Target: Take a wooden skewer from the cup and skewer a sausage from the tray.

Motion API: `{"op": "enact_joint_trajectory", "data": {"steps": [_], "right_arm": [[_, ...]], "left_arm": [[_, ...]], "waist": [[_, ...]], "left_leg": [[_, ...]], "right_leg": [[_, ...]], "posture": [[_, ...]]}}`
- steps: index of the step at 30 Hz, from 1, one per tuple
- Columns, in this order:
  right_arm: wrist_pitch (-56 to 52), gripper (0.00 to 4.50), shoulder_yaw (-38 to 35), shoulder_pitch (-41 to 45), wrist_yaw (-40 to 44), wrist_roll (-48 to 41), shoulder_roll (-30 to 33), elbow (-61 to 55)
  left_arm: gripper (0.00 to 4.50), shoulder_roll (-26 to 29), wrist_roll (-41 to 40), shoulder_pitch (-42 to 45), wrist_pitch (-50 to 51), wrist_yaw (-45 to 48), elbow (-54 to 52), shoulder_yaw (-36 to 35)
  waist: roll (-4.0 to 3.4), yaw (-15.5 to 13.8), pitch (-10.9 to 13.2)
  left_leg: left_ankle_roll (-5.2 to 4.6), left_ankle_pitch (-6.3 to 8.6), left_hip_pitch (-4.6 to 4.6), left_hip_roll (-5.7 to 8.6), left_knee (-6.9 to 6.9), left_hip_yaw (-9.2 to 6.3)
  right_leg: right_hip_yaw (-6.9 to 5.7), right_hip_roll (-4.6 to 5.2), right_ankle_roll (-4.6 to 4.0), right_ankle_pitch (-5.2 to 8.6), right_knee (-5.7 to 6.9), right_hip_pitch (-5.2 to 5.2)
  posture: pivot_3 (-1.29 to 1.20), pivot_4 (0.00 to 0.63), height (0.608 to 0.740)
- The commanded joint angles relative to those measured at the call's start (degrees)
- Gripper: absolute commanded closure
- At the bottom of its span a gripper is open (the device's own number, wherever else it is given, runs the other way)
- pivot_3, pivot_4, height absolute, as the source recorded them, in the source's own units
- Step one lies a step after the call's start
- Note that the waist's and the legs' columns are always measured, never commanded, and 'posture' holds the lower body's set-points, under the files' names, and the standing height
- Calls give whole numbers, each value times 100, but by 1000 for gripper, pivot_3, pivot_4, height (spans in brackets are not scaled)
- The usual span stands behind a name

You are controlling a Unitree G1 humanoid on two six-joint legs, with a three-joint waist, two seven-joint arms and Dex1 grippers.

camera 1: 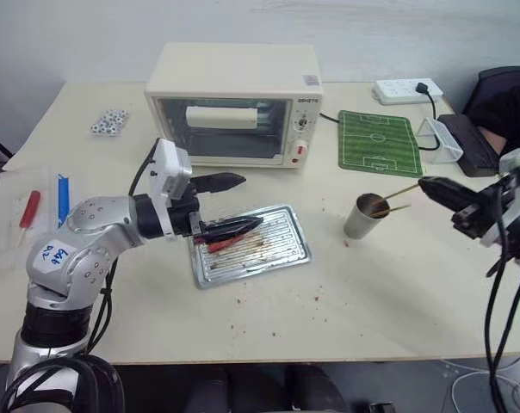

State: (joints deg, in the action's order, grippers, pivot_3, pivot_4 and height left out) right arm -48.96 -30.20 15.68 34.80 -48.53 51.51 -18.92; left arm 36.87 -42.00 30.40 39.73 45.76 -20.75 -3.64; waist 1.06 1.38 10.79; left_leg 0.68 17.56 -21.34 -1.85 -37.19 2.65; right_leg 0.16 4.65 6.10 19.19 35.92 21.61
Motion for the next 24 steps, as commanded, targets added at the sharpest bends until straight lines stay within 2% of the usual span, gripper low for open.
{"op": "enact_joint_trajectory", "data": {"steps": [1, 5, 7, 10, 13, 17, 21, 24], "right_arm": [[-414, 4470, -442, 400, 277, -464, 615, 108], [-1177, 4470, -487, 1183, 480, -1217, 1206, 663], [-1739, 4470, -267, 1944, 403, -1888, 1313, 1042], [-2634, 4470, 298, 3106, -181, -3559, 807, 1710], [-2810, 4470, 720, 3353, -951, -4537, 301, 1997], [-2297, 4470, 1232, 3447, -2161, -5959, -273, 2328], [-2036, 4470, 1271, 3546, -2784, -6447, -734, 2560], [-2099, 4470, 1153, 3597, -2915, -6447, -977, 2596]], "left_arm": [[0, -78, 91, 69, -214, 91, -8, 51], [0, -203, 133, 97, -317, 129, 30, 105], [0, -268, 147, 98, -378, 148, 22, 112], [0, -357, 121, 66, -543, 188, -81, 39], [0, -409, 128, 87, -628, 108, -151, -36], [0, -570, 352, 119, -961, -235, -260, -135], [0, -778, 444, 200, -1139, -639, -395, -248], [0, -863, 450, 177, -1191, -800, -507, -218]], "waist": [[0, -1, 0], [0, 9, 0], [1, 26, 1], [0, 56, 2], [8, 20, 4], [7, 1, 4], [7, -33, 4], [7, -44, 4]], "left_leg": [[-1, 0, 0, 0, 0, 0], [-10, 5, -2, -1, -3, 0], [-13, 7, -1, -3, -3, 3], [-12, 6, 2, -13, -2, 9], [-8, 4, 2, -33, -2, 4], [-8, 3, -28, -26, -10, 5], [0, -5, -172, -28, -100, -3], [-9, -8, -208, -7, -109, 8]], "right_leg": [[0, 0, 0, 0, -1, 0], [0, 2, 0, 0, -5, 0], [3, 3, 0, 0, -4, 1], [9, -2, -1, 0, 0, 5], [1, -15, -9, 2, 2, 4], [2, -6, -7, 1, 8, 30], [-8, -6, 6, -6, 66, 143], [0, -3, 24, -16, 75, 184]], "posture": [[0, 150, 740], [0, 150, 740], [0, 150, 740], [0, 150, 740], [0, 150, 740], [0, 150, 740], [0, 150, 740], [0, 150, 740]]}}
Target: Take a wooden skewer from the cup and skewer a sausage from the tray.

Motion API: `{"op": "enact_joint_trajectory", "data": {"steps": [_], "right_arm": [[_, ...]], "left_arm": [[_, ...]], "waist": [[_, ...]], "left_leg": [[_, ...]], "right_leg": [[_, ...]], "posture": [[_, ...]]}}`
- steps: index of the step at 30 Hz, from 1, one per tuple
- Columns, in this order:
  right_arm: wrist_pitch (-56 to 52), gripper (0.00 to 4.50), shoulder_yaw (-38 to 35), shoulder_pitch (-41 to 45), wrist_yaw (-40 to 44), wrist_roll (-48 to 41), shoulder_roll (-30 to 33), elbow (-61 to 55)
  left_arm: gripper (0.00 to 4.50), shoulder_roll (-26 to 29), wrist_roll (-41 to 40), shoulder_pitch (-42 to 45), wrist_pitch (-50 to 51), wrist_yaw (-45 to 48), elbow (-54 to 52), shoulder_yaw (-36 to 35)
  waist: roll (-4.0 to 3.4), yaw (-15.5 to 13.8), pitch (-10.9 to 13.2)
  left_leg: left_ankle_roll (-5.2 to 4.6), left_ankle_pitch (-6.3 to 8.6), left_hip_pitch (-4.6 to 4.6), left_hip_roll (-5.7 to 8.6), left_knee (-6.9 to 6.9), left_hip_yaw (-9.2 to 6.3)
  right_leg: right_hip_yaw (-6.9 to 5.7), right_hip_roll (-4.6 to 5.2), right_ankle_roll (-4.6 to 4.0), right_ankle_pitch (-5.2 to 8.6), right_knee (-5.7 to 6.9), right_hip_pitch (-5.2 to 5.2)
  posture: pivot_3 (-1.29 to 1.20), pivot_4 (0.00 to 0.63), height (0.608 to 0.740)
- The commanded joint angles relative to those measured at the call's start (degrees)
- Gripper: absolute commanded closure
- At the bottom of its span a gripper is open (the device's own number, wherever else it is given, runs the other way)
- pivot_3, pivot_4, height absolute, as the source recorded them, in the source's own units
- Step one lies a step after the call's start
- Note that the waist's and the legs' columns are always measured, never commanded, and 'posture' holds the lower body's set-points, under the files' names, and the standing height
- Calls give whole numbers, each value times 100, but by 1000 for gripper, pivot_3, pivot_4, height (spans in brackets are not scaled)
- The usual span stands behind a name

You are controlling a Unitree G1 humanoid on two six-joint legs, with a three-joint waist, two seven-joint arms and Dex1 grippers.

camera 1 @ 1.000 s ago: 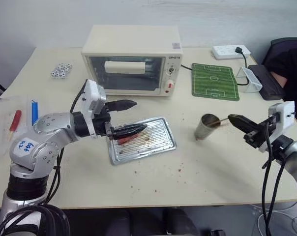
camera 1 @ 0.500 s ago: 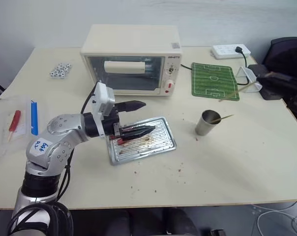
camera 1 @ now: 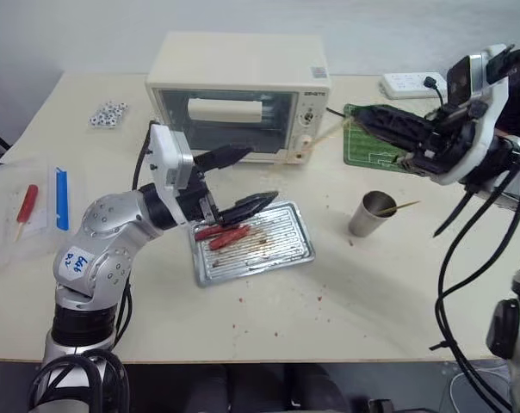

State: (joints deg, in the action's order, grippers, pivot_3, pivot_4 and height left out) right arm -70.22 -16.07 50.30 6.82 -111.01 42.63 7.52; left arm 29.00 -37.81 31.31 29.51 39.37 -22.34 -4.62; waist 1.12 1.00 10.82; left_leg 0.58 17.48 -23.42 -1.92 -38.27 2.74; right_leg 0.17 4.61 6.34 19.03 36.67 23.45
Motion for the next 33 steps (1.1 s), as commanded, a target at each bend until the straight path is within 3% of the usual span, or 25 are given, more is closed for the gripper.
{"op": "enact_joint_trajectory", "data": {"steps": [1, 11, 18, 22, 25, 31, 33], "right_arm": [[3, 4470, -290, 133, -126, -199, -168, -74], [0, 4470, -378, 57, -359, -199, -592, -293], [-27, 4500, -439, 64, -415, -199, -656, -386], [-19, 4500, -427, 45, -416, -199, -657, -431], [-9, 4500, -420, 28, -411, -199, -666, -468], [5, 4500, -419, 17, -409, -199, -669, -504], [10, 4500, -405, 0, -418, -199, -661, -522]], "left_arm": [[0, -132, 37, 97, -200, -230, -368, -98], [0, -739, 5, 448, -399, -488, -250, 164], [2099, -709, 106, 470, -337, -336, -89, 298], [2099, -777, 63, 510, -366, -328, 11, 270], [2644, -796, 23, 512, -407, -233, 56, 253], [4432, -758, 132, 531, -423, -185, 108, 278], [4432, -774, 177, 559, -461, -204, 148, 280]], "waist": [[0, -16, 0], [0, -90, 0], [0, -79, 0], [0, -80, 0], [0, -82, 0], [0, -80, 0], [0, -81, 0]], "left_leg": [[-3, 0, 0, 3, 0, 2], [-26, -17, 8, 15, -1, 8], [-24, -19, 9, 12, 6, 12], [-24, -19, 8, 15, 4, 12], [-25, -19, 8, 15, 4, 13], [-25, -19, 8, 15, 5, 13], [-25, -19, 8, 15, 5, 13]], "right_leg": [[1, 2, 1, -1, 1, 1], [13, -5, 11, -8, 22, 0], [15, -8, 11, -9, 25, 6], [14, -7, 11, -9, 25, 6], [15, -6, 11, -9, 24, 5], [15, -7, 11, -9, 25, 5], [15, -7, 11, -9, 25, 5]], "posture": [[0, 150, 740], [0, 150, 740], [0, 150, 740], [0, 150, 740], [0, 150, 740], [0, 150, 740], [0, 150, 740]]}}
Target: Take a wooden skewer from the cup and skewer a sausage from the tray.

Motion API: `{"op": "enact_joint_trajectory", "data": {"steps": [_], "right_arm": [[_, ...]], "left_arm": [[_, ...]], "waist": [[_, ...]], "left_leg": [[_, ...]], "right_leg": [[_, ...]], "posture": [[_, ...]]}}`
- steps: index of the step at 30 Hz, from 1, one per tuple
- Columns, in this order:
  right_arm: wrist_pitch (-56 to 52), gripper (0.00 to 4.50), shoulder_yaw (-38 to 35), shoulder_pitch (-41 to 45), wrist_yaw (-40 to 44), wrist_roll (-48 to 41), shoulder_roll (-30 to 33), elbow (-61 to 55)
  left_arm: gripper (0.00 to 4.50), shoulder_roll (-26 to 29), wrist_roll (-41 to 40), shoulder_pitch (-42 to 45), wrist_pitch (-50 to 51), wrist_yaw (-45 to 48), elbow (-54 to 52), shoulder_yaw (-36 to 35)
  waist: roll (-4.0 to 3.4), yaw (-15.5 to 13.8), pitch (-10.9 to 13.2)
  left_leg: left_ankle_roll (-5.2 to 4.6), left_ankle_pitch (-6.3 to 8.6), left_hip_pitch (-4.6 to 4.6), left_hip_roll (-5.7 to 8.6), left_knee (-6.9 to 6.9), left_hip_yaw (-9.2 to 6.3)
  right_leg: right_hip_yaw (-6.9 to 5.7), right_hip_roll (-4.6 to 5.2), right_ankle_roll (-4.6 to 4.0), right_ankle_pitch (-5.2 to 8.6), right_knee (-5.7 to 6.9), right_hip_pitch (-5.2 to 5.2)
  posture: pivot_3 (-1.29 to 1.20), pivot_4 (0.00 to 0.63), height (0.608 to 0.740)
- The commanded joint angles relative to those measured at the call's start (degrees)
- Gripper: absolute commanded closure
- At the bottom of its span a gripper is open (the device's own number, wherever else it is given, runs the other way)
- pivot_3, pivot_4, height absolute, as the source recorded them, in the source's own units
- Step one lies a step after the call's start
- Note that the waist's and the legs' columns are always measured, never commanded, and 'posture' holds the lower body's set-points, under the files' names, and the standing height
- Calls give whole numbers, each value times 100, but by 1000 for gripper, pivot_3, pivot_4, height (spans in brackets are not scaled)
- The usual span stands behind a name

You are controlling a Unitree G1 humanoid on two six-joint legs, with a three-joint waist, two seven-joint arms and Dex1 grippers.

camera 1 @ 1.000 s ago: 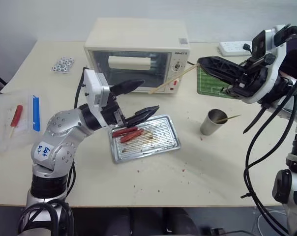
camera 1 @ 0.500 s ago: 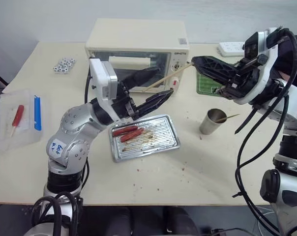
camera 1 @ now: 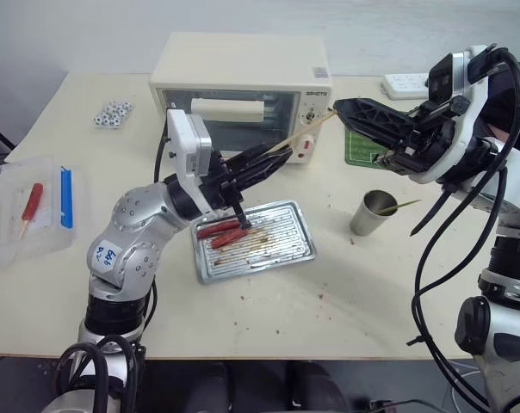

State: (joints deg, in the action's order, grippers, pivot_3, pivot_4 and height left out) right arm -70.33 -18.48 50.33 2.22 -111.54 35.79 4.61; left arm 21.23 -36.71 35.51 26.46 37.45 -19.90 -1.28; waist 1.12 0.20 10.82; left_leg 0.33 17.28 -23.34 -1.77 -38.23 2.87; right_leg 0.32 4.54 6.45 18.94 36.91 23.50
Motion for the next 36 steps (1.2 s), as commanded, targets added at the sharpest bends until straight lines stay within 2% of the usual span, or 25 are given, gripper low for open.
{"op": "enact_joint_trajectory", "data": {"steps": [1, 12, 17, 21, 24, 27, 32, 33, 36], "right_arm": [[24, 4500, -158, -10, 34, -146, 26, -236], [71, 4500, -85, -45, -23, -146, 40, -279], [95, 4500, -90, -31, -44, -146, 25, -285], [103, 4500, -105, -40, -63, -146, 21, -292], [120, 4500, -115, -43, -89, -146, -3, -295], [128, 4500, -129, -48, -105, -146, -22, -304], [135, 4500, -167, -38, -136, -146, -85, -317], [135, 4500, -172, -38, -138, -146, -91, -325], [138, 4500, -183, -41, -132, -146, -103, -341]], "left_arm": [[4432, -15, 70, 153, -172, -24, -85, -62], [4432, -166, 32, 257, -124, -146, -91, -82], [3280, -184, 28, 271, -83, -187, -102, -92], [2189, -200, 63, 305, -105, -277, -131, -104], [2189, -234, 13, 317, -86, -303, -135, -98], [2729, -275, -57, 301, -77, -300, -145, -102], [4290, -299, -28, 277, -97, -270, -123, -54], [4489, -307, -18, 280, -94, -279, -114, -43], [4489, -312, 36, 304, -70, -304, -81, -10]], "waist": [[0, -1, 0], [0, -1, 0], [0, -1, 0], [0, 0, 0], [0, -1, 0], [0, -1, 0], [0, -2, 0], [0, -3, 0], [0, -2, 0]], "left_leg": [[0, 0, 0, 0, 0, 0], [0, 0, 0, 0, 0, 0], [0, 0, 0, 0, 0, 0], [0, 0, 0, -1, 0, 0], [0, 0, 0, 0, 0, 0], [0, 0, 0, 0, 0, 0], [0, 0, 0, -1, 0, 0], [0, 0, 0, 0, 0, 0], [0, 0, 0, 0, 0, 0]], "right_leg": [[0, 0, 0, 0, 0, 0], [0, 0, 0, 0, 0, 0], [0, 1, 0, 0, 1, 0], [0, 1, 0, 0, 1, 0], [0, 1, 0, 0, 1, 0], [0, 1, 0, 0, 1, 0], [0, 0, 0, 0, 1, 0], [0, 0, 0, 0, 1, 0], [0, 0, 0, 0, 1, 0]], "posture": [[0, 150, 740], [0, 150, 740], [0, 150, 740], [0, 150, 740], [0, 150, 740], [0, 150, 740], [0, 150, 740], [0, 150, 740], [0, 150, 740]]}}
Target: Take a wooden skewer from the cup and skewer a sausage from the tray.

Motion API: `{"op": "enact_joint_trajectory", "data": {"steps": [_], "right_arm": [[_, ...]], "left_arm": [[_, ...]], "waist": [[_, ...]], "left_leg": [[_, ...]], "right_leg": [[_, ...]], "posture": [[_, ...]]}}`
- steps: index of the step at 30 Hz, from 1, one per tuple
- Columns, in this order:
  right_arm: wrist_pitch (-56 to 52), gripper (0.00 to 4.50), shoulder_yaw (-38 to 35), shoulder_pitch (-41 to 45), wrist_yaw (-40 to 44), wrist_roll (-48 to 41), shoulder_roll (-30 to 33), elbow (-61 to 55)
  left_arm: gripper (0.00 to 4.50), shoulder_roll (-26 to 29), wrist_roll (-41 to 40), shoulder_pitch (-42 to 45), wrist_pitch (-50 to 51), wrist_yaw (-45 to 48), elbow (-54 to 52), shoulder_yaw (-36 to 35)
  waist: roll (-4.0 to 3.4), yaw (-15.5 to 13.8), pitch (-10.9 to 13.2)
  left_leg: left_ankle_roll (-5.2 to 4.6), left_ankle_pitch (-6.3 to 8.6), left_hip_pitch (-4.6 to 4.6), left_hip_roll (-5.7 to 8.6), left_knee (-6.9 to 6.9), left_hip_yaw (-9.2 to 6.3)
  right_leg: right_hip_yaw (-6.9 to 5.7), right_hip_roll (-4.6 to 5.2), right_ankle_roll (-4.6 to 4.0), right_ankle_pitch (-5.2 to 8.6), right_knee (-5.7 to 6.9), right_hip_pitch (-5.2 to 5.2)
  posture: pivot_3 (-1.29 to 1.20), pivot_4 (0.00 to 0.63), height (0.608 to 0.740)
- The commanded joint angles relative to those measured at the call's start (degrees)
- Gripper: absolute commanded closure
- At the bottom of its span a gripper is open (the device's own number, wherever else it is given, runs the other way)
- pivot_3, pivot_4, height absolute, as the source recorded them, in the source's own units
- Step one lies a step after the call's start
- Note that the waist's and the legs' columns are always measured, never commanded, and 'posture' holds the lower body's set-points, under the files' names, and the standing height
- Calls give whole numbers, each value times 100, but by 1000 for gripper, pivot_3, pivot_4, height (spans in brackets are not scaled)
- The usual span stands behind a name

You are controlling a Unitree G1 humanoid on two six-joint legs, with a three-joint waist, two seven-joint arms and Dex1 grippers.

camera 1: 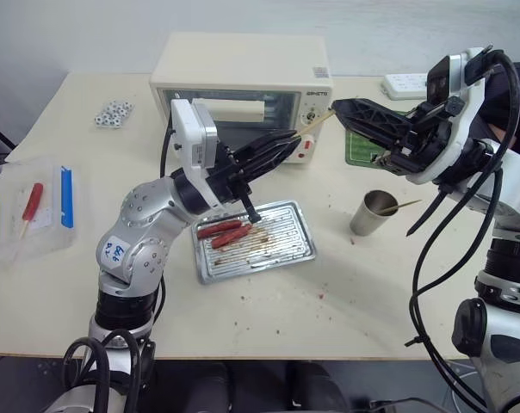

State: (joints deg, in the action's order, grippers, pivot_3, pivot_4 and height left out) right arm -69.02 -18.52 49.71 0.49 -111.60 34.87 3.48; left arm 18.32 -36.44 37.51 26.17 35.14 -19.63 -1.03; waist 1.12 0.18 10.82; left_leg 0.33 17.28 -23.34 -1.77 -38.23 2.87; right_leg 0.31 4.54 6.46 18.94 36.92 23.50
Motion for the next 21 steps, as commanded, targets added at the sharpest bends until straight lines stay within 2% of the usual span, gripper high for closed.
{"op": "enact_joint_trajectory", "data": {"steps": [1, 3, 6, 11, 16, 19, 21], "right_arm": [[5, 4500, -184, 21, 47, -140, -11, -232], [-5, 4500, -196, 17, 70, -140, -7, -236], [-51, 3825, -216, 7, 88, -140, -19, -178], [-101, 2263, -235, 52, 83, -140, -18, -89], [-166, 680, 185, 253, 182, 3, 487, -82], [-206, 680, 682, 579, 871, 1317, 748, -250], [129, 680, 1388, 715, 1742, 2743, 990, -606]], "left_arm": [[4489, -16, 37, 112, -47, -77, -100, -26], [4489, -11, 65, 123, -54, -82, -86, -22], [4500, 9, 96, 143, -71, -83, -53, -54], [4500, 146, 127, 133, -62, -71, 1, -177], [4500, 601, 72, -52, 118, -67, -122, -463], [4500, 1187, -104, -356, 424, -3, -354, -889], [4500, 1642, -267, -682, 678, 56, -597, -1262]], "waist": [[0, 1, 0], [0, 3, 0], [0, 2, 0], [0, 3, 0], [0, 6, 0], [0, 68, 0], [0, 139, 0]], "left_leg": [[0, 0, 0, 0, 0, 0], [0, 0, 0, -1, 0, 0], [0, 0, 0, 0, 0, 0], [0, 0, 0, -1, 0, 0], [0, 0, 0, -1, 1, 0], [-1, 0, 3, -2, 4, 7], [0, 0, 4, -6, 7, 5]], "right_leg": [[0, 0, 0, 0, 0, 0], [0, 0, 0, 0, 0, 0], [0, 0, 0, 0, 0, 0], [0, 0, 0, 0, 0, 0], [0, 0, 0, 0, 0, 1], [1, 1, 0, 0, 0, 5], [2, 3, -1, 0, 0, 8]], "posture": [[0, 150, 740], [0, 150, 740], [0, 150, 740], [0, 150, 740], [0, 150, 740], [0, 150, 740], [0, 150, 740]]}}
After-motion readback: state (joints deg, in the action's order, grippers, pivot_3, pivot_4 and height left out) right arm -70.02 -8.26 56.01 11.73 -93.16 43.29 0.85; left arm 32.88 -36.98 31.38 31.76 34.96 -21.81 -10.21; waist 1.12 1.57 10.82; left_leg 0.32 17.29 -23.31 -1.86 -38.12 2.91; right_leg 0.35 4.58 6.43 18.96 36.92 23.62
